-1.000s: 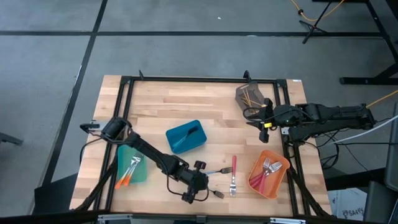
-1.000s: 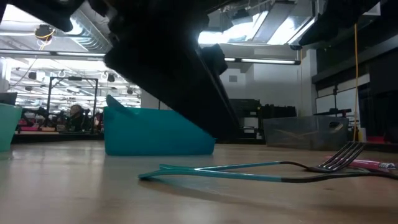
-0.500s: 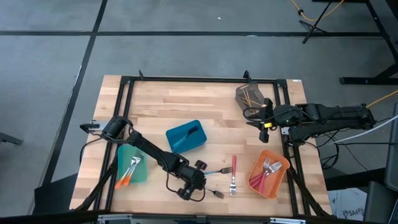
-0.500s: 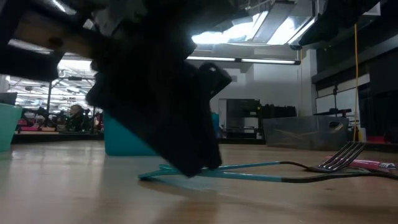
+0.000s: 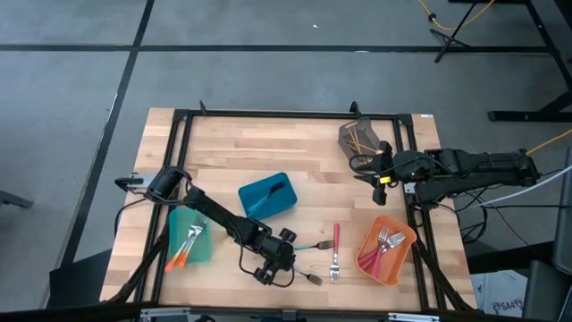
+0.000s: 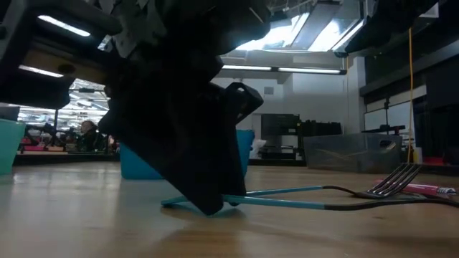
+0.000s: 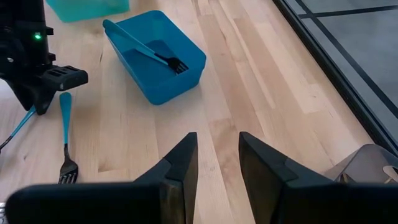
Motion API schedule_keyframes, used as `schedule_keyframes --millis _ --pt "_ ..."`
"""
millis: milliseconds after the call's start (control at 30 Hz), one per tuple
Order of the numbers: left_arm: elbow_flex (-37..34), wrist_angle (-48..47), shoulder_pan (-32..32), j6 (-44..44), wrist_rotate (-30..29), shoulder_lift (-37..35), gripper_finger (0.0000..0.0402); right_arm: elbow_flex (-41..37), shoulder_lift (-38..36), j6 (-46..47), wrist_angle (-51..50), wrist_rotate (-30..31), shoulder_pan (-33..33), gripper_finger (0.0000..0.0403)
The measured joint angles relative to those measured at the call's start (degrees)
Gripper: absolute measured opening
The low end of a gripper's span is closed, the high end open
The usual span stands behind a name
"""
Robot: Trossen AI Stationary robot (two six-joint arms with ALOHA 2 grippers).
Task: Sort silverware by color (type)
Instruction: Put the bottom blue fork into the dark blue bin
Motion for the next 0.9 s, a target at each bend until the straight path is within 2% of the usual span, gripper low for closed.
schedule_keyframes --millis 367,467,733,900 --pt "0.1 -3.3 0.5 -0.4 0.0 -0.1 0.0111 0.0 0.0 0.0 0.0 0.0 0.0 0.0104" --pt "0.1 -3.5 0.5 -0.7 -0.1 -0.1 0.01 0.0 0.0 0.0 0.0 0.0 0.0 0.0104" --pt "0.3 -12.3 0.2 -8.1 -0.8 -1.7 0.0053 0.0 0.0 0.0 0.0 0.0 0.0 0.0104" --pt "0.4 -17.3 -0.2 -12.4 -0.5 -1.9 0.0049 0.0 0.0 0.0 0.0 0.0 0.0 0.0104"
